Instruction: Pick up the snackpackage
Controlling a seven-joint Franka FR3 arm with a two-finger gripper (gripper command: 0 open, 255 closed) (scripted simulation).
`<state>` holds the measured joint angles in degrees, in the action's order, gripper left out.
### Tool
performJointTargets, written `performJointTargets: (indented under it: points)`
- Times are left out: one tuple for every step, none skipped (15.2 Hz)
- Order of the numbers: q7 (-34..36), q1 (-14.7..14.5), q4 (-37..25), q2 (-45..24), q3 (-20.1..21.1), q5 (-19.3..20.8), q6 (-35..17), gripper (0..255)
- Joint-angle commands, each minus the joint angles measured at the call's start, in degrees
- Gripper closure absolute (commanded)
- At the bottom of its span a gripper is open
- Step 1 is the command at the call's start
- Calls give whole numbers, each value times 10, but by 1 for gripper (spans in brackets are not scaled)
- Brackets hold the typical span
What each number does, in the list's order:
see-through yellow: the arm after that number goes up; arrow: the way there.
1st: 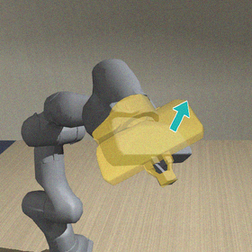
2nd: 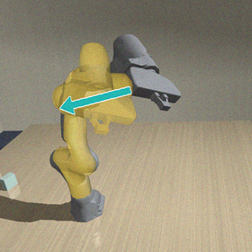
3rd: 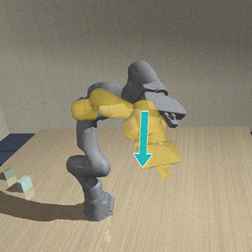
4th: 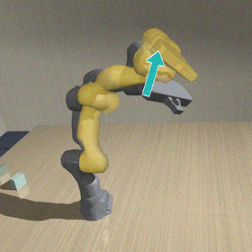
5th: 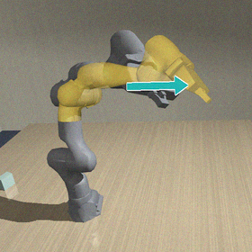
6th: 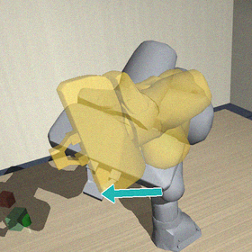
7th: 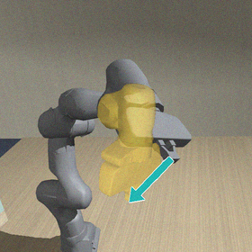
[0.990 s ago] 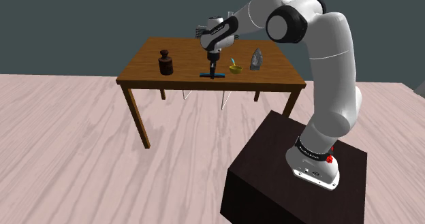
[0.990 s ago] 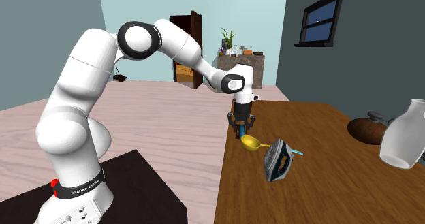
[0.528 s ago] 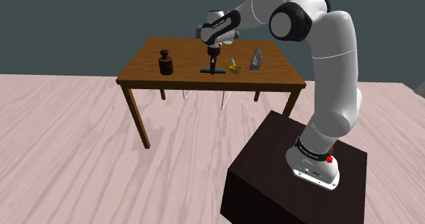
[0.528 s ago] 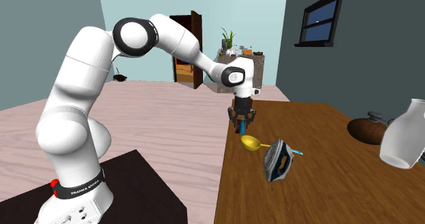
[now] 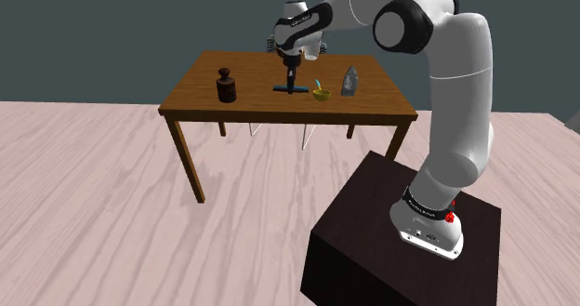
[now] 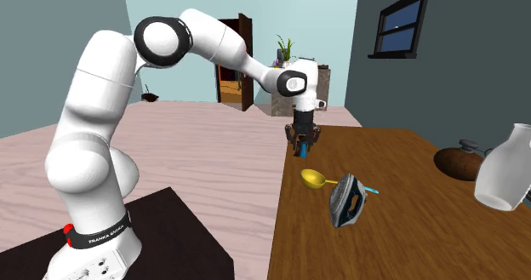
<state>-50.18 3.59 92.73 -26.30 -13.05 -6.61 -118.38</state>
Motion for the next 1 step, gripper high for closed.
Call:
performJointTargets:
  points:
    - [1,0,-3,1,0,0,4,255]
